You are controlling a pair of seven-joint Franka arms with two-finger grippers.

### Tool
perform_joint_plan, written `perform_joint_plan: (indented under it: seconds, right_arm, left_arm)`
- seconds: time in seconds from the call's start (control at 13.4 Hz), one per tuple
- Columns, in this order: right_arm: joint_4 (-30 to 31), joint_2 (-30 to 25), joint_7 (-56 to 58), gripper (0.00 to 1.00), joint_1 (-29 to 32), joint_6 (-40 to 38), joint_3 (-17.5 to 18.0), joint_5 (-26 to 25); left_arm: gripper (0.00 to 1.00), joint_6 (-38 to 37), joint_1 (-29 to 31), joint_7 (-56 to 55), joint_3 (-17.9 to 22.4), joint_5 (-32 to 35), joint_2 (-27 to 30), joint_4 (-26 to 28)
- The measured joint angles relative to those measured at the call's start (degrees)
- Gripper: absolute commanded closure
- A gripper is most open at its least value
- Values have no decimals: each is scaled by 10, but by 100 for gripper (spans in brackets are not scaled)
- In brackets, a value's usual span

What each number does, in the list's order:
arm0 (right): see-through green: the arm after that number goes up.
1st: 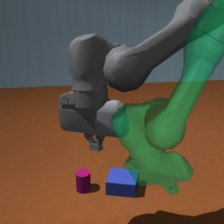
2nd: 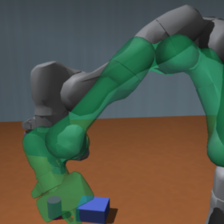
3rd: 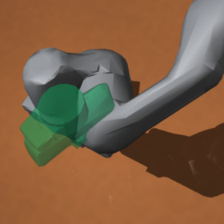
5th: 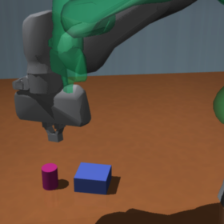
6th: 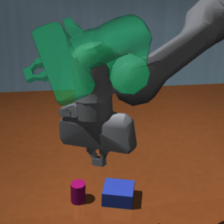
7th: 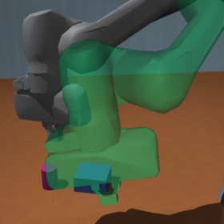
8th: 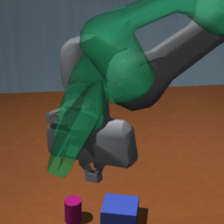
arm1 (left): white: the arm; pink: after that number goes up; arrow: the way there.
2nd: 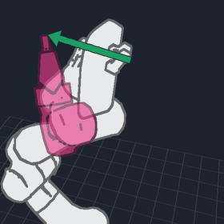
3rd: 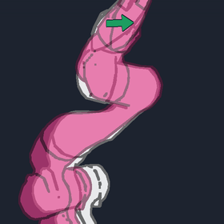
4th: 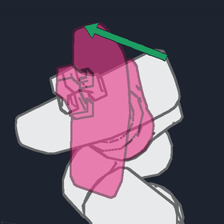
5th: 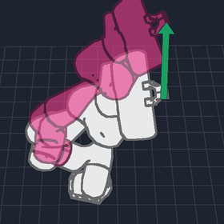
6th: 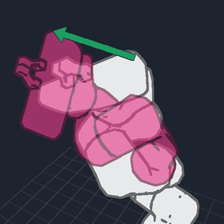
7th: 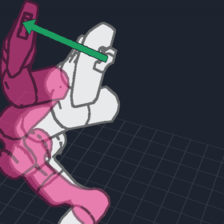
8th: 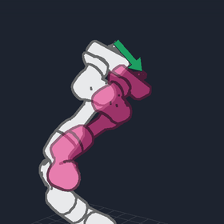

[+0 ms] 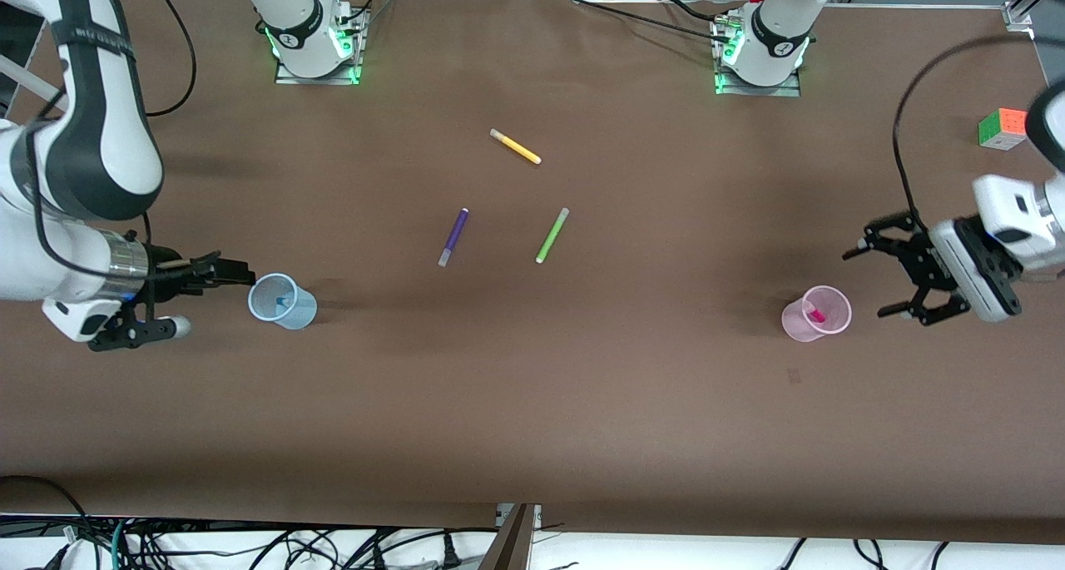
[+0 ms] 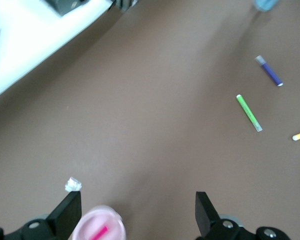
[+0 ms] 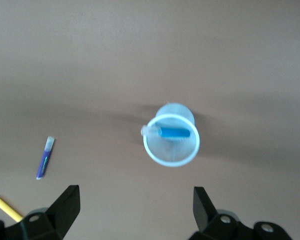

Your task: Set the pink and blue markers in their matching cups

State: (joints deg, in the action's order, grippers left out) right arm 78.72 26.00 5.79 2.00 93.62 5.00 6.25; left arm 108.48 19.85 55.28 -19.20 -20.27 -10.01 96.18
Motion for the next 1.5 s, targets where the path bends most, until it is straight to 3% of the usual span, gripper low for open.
perform_joint_plan:
  seconds: [0.3,0.45,0.6,0.82,1.12,1.5]
  right_arm:
    - [-58,-4,-9,0,1,-111,-3,-31]
    - [-78,-4,-9,0,-2,-131,-3,-41]
    - [-94,-12,-9,0,-6,-135,-2,-50]
    - [-80,-54,-11,0,-5,-136,-5,-60]
    - [-11,-155,-11,0,-2,-118,-11,-80]
    - [40,-198,-14,0,-2,-114,-11,-99]
  left_arm:
    - [0,-145,-13,-351,-19,126,44,-54]
    - [0,-222,-14,-478,-32,157,44,-80]
    - [0,-250,-16,-564,-56,171,43,-90]
    - [0,-257,-24,-596,-78,184,43,-104]
    - [0,-262,-26,-597,-83,184,40,-106]
    - [0,-262,-26,-597,-85,184,37,-108]
